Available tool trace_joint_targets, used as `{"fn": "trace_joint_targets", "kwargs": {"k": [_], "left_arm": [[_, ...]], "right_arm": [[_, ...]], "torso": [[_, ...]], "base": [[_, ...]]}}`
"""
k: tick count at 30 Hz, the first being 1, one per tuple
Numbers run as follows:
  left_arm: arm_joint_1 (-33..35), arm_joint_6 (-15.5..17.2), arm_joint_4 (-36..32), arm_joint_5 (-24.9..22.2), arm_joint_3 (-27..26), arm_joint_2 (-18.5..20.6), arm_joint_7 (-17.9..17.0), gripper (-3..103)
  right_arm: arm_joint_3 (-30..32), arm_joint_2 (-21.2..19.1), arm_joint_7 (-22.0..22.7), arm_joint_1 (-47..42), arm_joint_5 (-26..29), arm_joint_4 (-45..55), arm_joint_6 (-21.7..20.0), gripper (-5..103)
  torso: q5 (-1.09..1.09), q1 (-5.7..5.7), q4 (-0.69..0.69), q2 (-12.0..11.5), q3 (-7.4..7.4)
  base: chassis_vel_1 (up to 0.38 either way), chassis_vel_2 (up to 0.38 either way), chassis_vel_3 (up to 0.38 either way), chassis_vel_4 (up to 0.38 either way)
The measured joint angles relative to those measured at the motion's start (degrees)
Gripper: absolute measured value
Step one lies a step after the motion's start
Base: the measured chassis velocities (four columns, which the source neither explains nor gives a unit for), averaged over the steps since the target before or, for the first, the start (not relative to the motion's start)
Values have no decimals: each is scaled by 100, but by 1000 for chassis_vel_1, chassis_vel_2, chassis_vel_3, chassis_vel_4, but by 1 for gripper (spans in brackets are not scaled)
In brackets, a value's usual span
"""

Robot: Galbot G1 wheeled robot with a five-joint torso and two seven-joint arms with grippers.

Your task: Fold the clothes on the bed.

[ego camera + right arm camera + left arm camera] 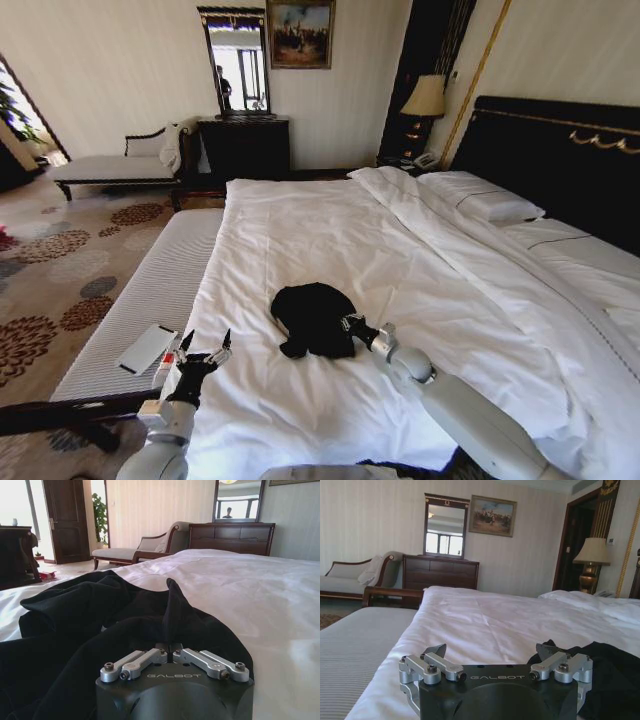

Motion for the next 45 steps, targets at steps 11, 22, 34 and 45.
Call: {"fn": "trace_joint_targets", "kwargs": {"k": [11,22,34,45], "left_arm": [[-649,360,258,-531,740,383,-153,100],[-1138,577,492,-1188,1203,338,-208,82],[-1611,673,912,-1621,1530,162,-157,75],[-1721,533,1092,-1550,1663,-37,-42,66]], "right_arm": [[82,-31,10,-111,-25,43,-1,0],[71,-73,23,-171,-62,82,-2,0],[203,-135,22,-313,-67,148,0,0],[158,-148,36,-281,-43,144,-7,0]], "torso": [[0,0,0,0,0],[1,0,-1,0,0],[1,0,0,0,0],[0,0,0,0,0]], "base": [[0,0,0,0],[0,0,0,0],[0,0,0,0],[0,0,0,0]]}}
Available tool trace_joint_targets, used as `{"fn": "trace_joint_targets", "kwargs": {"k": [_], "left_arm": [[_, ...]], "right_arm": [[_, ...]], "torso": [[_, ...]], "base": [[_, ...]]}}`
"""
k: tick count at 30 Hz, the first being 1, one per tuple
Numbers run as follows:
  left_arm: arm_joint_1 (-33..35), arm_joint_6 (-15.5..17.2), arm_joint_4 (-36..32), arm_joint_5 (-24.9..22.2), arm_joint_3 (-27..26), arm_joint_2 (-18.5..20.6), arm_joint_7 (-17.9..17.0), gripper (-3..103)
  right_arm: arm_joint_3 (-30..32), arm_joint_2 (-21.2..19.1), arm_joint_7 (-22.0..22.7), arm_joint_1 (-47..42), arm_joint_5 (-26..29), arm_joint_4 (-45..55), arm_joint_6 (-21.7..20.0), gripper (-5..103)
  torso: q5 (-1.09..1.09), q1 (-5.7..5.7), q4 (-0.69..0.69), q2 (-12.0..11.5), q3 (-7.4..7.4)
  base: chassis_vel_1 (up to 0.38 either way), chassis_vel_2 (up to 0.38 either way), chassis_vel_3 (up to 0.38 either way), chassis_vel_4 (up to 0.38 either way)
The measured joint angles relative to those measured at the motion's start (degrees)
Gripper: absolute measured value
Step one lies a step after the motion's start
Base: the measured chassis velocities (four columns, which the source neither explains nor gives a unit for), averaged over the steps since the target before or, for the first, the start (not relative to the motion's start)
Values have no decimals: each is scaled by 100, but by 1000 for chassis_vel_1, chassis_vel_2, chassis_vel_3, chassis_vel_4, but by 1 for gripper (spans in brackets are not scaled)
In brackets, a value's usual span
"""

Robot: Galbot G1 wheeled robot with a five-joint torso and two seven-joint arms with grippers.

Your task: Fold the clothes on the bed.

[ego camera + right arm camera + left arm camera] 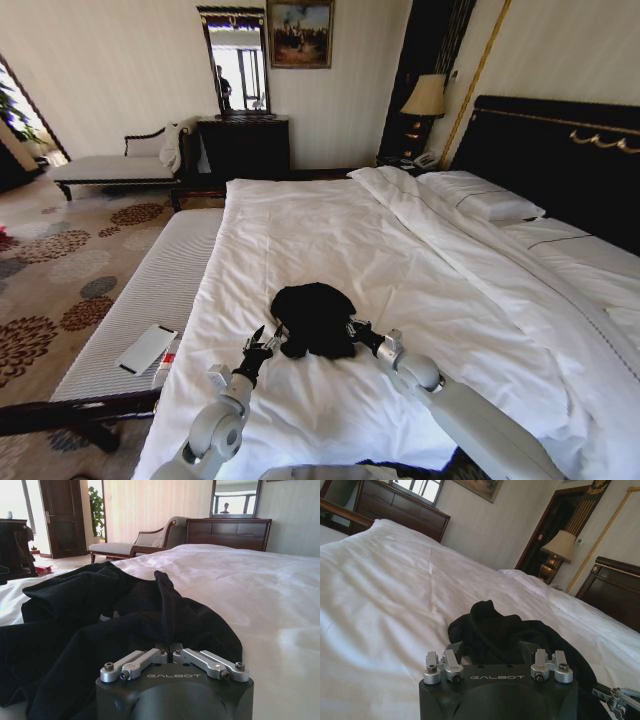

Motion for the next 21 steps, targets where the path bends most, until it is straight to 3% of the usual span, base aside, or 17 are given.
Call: {"fn": "trace_joint_targets", "kwargs": {"k": [21], "left_arm": [[-528,-34,537,-142,174,-341,74,55]], "right_arm": [[-70,-18,39,2,9,-1,-30,0]], "torso": [[0,0,0,0,0]], "base": [[0,0,0,0]]}}
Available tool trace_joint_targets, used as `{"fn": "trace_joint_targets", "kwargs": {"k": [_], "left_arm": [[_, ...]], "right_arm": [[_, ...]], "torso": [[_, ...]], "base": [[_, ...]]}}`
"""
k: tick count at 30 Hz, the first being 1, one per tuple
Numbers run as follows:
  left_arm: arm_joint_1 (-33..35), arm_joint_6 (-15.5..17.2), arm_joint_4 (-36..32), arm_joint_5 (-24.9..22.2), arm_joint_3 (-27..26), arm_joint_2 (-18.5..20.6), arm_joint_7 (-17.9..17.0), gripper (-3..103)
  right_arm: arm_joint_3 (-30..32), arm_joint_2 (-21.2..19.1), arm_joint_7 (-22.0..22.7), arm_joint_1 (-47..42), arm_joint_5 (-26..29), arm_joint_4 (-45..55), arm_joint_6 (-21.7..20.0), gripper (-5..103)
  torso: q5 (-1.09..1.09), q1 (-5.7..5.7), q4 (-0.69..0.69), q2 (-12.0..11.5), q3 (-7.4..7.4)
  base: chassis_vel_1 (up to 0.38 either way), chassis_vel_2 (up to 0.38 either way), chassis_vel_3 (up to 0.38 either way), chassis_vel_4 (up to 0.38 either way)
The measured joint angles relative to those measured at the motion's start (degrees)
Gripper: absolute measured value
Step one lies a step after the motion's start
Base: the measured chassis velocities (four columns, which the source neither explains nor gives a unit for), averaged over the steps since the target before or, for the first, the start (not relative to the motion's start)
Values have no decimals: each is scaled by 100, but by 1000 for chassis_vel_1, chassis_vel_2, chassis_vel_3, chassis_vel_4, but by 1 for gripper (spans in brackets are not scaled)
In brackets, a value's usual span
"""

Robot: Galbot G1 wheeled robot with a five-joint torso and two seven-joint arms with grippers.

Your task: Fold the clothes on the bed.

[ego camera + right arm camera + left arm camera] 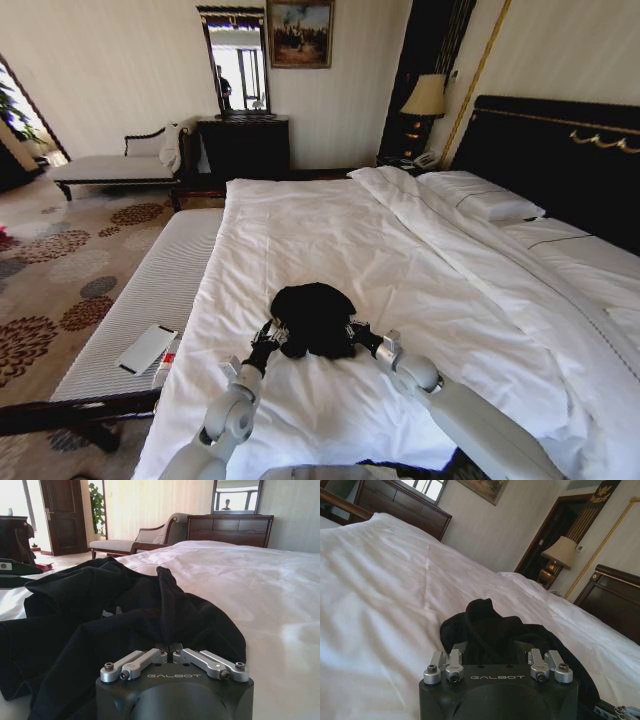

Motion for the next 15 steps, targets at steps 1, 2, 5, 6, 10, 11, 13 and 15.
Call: {"fn": "trace_joint_targets", "kwargs": {"k": [1,2,5,6,10,11,13,15], "left_arm": [[0,0,0,0,0,0,0,55],[-16,4,18,-16,1,-12,0,54],[-43,4,48,-32,2,-29,0,49],[-88,4,121,-45,-1,-88,26,43],[-146,5,203,-70,48,-233,41,26],[-146,5,203,-70,48,-233,41,26],[-170,7,250,-69,60,-288,41,16],[-178,7,281,-70,62,-311,42,11]], "right_arm": [[0,0,0,0,0,0,0,0],[0,-1,0,0,0,0,0,0],[0,-3,1,0,1,-2,-1,0],[0,-7,2,-4,7,-2,-1,0],[14,-9,5,-27,12,12,-2,0],[14,-9,5,-27,12,12,-2,0],[20,-7,8,-34,19,15,-2,0],[20,-6,9,-33,22,15,-2,0]], "torso": [[0,0,0,0,0],[0,0,0,0,0],[0,0,0,0,0],[0,0,0,0,0],[0,0,0,0,0],[0,0,0,0,0],[0,0,0,0,0],[0,0,0,0,0]], "base": [[0,0,0,0],[0,0,0,0],[0,0,0,0],[0,0,0,0],[0,0,0,0],[0,0,0,0],[0,0,0,0],[0,0,0,0]]}}
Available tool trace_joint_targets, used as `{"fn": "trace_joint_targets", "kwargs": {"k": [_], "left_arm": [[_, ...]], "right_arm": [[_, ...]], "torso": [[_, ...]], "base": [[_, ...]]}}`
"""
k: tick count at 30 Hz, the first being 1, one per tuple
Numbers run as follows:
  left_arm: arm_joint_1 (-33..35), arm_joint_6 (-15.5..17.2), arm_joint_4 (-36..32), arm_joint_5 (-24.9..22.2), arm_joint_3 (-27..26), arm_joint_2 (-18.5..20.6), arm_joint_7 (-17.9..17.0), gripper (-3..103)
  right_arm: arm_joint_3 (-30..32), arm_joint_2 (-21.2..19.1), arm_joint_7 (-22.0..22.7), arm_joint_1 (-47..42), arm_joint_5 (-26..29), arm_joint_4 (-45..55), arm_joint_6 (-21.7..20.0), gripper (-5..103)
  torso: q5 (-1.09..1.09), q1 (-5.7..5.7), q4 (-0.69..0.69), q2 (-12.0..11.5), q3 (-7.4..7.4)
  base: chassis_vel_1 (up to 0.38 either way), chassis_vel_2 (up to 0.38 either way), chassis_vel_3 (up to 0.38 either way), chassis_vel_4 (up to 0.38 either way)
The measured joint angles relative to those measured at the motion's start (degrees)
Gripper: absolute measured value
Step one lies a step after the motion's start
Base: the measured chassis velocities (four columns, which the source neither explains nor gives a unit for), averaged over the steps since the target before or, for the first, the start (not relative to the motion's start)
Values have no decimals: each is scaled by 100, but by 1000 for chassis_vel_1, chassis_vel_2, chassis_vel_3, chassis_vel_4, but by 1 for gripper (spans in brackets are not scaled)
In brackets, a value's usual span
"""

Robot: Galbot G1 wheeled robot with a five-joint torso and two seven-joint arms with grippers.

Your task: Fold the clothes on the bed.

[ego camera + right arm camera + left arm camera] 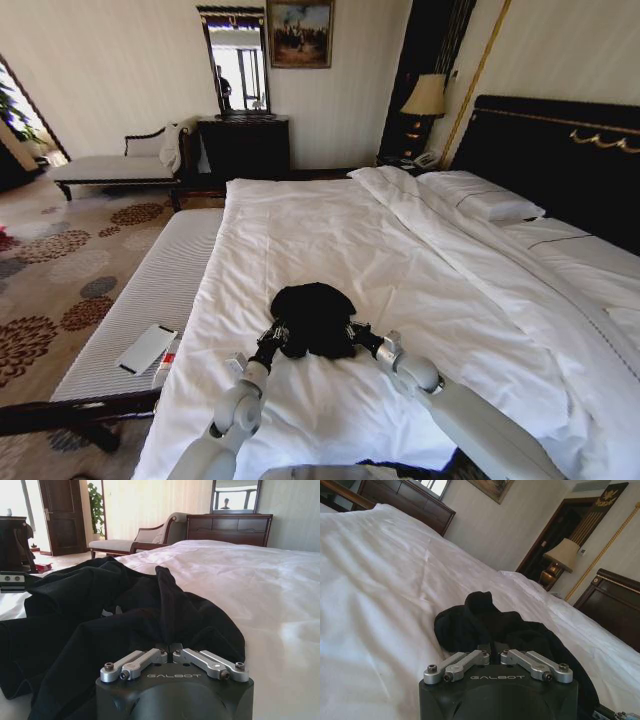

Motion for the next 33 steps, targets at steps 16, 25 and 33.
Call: {"fn": "trace_joint_targets", "kwargs": {"k": [16,25,33], "left_arm": [[-8,48,8,-182,-37,38,-70,0],[171,34,-305,40,-227,514,-71,0],[218,107,-1004,168,-541,1216,-97,0]], "right_arm": [[13,14,23,-8,31,-2,-5,0],[339,34,25,-159,24,135,51,0],[851,-48,101,-378,15,646,64,0]], "torso": [[0,0,0,0,0],[-1,0,0,0,0],[0,0,0,0,0]], "base": [[0,0,0,0],[0,0,0,0],[0,0,0,0]]}}
